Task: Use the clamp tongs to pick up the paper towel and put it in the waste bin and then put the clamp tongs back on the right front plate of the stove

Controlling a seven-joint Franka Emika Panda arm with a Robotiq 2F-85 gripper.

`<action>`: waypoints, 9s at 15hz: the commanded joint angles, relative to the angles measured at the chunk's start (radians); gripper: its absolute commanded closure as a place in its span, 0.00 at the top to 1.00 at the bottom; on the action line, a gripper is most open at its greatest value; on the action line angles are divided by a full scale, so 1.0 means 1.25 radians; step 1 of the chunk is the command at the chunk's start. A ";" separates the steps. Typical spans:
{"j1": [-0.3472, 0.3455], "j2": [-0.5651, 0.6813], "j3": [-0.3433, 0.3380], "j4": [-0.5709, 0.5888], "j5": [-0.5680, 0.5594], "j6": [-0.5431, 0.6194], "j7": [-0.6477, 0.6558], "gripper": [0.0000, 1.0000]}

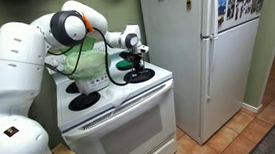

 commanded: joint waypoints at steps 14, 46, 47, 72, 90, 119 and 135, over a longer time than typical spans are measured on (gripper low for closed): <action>0.025 -0.023 -0.009 -0.057 -0.033 -0.049 0.012 0.42; -0.005 -0.143 -0.016 -0.248 -0.004 0.116 0.049 1.00; -0.009 -0.141 -0.015 -0.248 0.002 0.125 0.045 1.00; -0.031 -0.119 0.005 -0.227 0.077 0.089 -0.048 0.60; -0.024 -0.093 0.024 -0.190 0.073 -0.010 -0.090 0.19; -0.031 -0.397 0.016 -0.305 0.134 0.038 0.027 0.06; -0.047 -0.610 0.047 -0.307 0.103 0.111 0.115 0.06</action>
